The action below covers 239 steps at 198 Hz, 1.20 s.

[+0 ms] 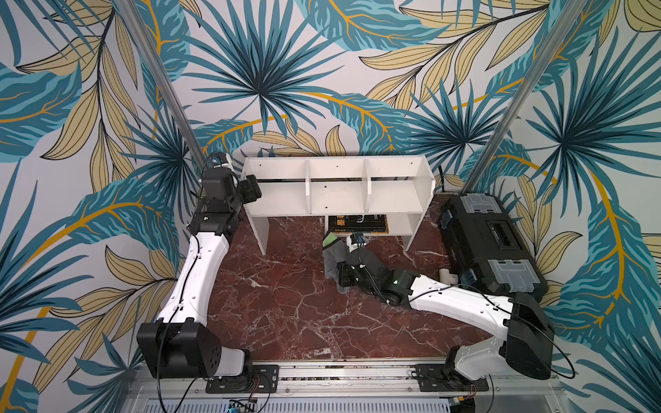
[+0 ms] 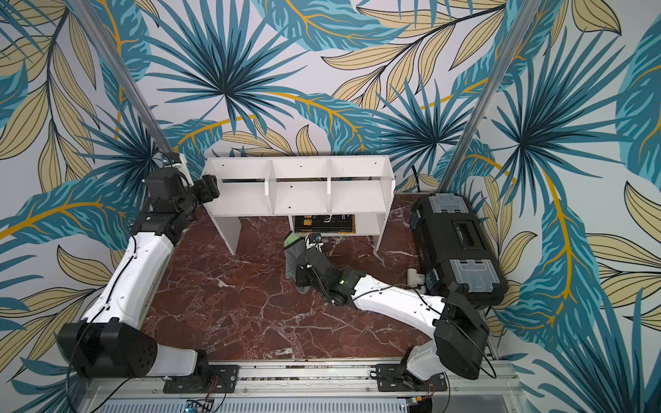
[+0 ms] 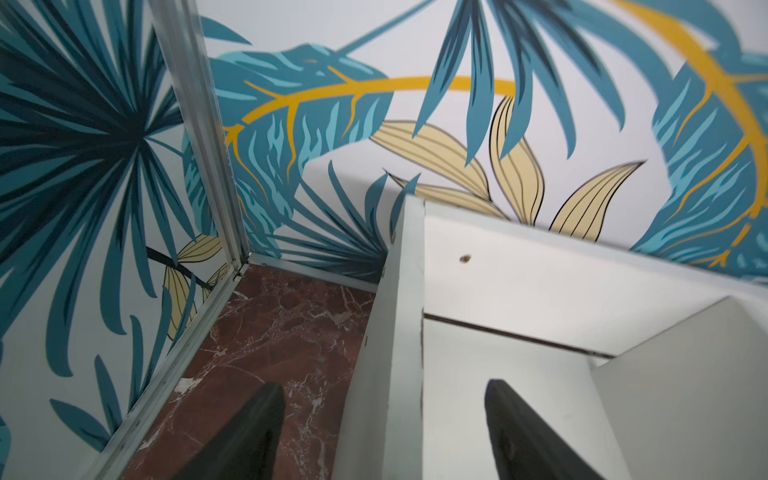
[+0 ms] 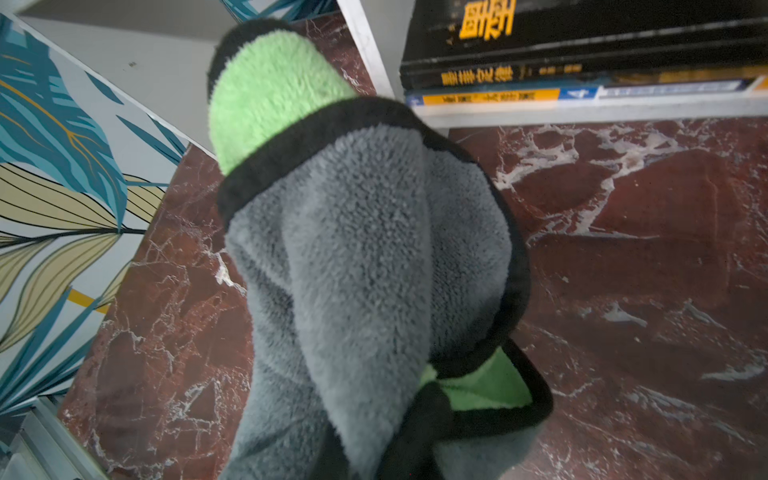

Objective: Wipe the bookshelf clean with a cloth
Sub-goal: Hold the shelf at the center of the board, then wipe the dust from the shelf.

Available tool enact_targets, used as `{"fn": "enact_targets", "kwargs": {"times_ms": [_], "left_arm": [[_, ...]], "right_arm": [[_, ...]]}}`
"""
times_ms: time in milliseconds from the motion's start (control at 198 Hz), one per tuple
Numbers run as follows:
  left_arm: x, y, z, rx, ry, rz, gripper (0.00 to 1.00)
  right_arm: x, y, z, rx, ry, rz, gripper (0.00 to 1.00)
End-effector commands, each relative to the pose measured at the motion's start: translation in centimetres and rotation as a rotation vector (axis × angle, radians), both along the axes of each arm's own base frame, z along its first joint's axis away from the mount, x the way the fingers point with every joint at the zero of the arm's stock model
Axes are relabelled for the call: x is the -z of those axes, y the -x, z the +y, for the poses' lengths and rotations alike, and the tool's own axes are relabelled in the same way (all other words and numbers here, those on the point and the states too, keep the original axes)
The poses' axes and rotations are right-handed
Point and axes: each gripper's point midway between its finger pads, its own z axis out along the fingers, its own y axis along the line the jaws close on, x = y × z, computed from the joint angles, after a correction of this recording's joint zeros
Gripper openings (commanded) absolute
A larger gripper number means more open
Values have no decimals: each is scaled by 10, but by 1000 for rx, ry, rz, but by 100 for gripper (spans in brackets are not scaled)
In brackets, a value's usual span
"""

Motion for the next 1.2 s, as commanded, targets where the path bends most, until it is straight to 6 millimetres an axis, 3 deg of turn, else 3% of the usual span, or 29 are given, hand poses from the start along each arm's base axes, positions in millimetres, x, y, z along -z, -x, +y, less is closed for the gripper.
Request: {"fn": "enact_targets", "kwargs": {"times_ms": [0,106,277,413,524,625,726,807,943,1033,1094,1200], "left_arm": [[15,-4,-5,36,9,17,67],[12,-9,-8,48,20,-17,52],[18,-10,-13,65,27,-27,32],[26,-11,-15,67,25,-25,16],[32,-11,-14,61,14,-19,1],[37,-12,-12,54,5,-12,0],[43,-13,-13,59,1,-1,0],[46,-14,-12,61,-12,0,0],[50,-18,-12,76,-11,8,0],[51,-20,-13,81,-7,18,0],[52,-21,-12,76,-12,22,0],[57,-24,-10,81,-5,27,0]], "right_arm": [[-28,-18,9,19,9,-84,0],[-39,-37,10,70,62,-132,0],[-38,-64,5,171,132,-168,0],[10,-76,23,139,176,-112,0],[53,-76,24,133,202,-68,0],[59,-76,22,136,186,-61,0],[43,-81,5,180,180,-101,0],[34,-90,-27,255,181,-116,0],[54,-105,-94,344,163,-1,0],[62,-103,-125,361,186,41,0],[60,-101,-133,357,218,22,0],[62,-99,-119,301,215,40,0]]}}
